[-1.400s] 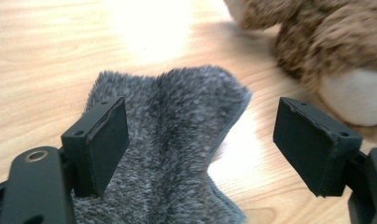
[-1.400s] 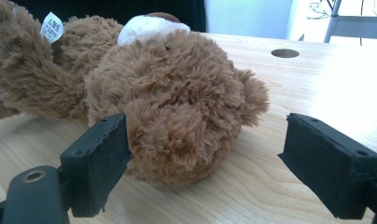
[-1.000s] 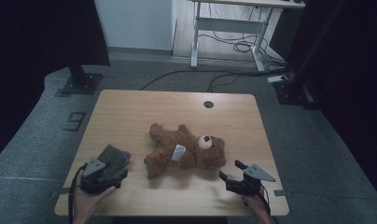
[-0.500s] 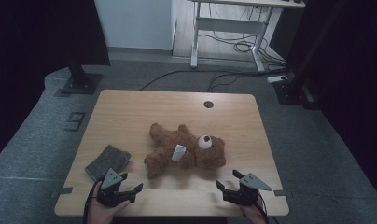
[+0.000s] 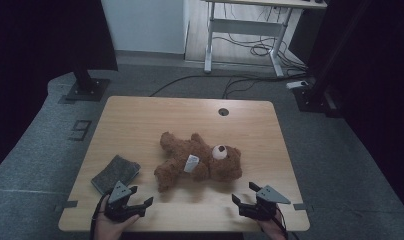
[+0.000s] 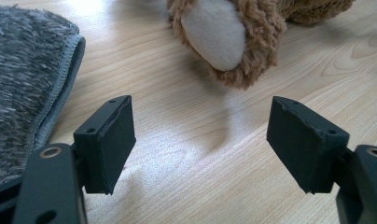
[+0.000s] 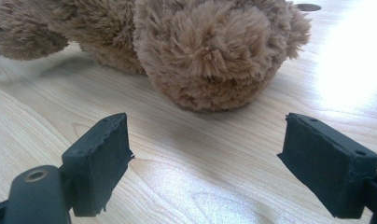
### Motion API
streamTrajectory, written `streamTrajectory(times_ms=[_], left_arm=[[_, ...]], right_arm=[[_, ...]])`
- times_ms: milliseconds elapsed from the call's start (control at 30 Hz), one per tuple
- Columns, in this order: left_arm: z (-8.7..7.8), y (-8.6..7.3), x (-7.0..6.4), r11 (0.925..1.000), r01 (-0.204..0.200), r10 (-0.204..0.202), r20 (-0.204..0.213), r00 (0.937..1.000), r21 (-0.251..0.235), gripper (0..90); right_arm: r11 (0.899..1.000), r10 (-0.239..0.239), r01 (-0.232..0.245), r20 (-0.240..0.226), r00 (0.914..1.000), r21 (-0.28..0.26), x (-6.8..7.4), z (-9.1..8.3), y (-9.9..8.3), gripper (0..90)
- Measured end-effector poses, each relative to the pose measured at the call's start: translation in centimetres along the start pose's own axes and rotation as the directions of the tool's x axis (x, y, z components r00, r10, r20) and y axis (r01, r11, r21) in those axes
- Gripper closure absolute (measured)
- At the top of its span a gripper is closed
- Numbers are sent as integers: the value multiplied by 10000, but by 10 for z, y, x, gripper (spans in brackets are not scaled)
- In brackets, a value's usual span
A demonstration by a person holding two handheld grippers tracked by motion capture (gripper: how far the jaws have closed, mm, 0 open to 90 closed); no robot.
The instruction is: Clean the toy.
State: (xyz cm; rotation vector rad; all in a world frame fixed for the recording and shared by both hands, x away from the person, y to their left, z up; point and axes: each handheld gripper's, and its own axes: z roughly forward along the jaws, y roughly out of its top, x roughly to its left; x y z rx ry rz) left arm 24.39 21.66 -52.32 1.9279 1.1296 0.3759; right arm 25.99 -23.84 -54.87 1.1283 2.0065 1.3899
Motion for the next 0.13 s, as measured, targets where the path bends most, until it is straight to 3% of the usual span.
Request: streamTrajectory(times_ms=[133], left_arm=[[2, 0, -1, 10000, 88, -89, -8, 10000, -21, 236]], right_arm=[[9999, 20, -20, 25, 10000, -138, 0, -1, 2, 147]])
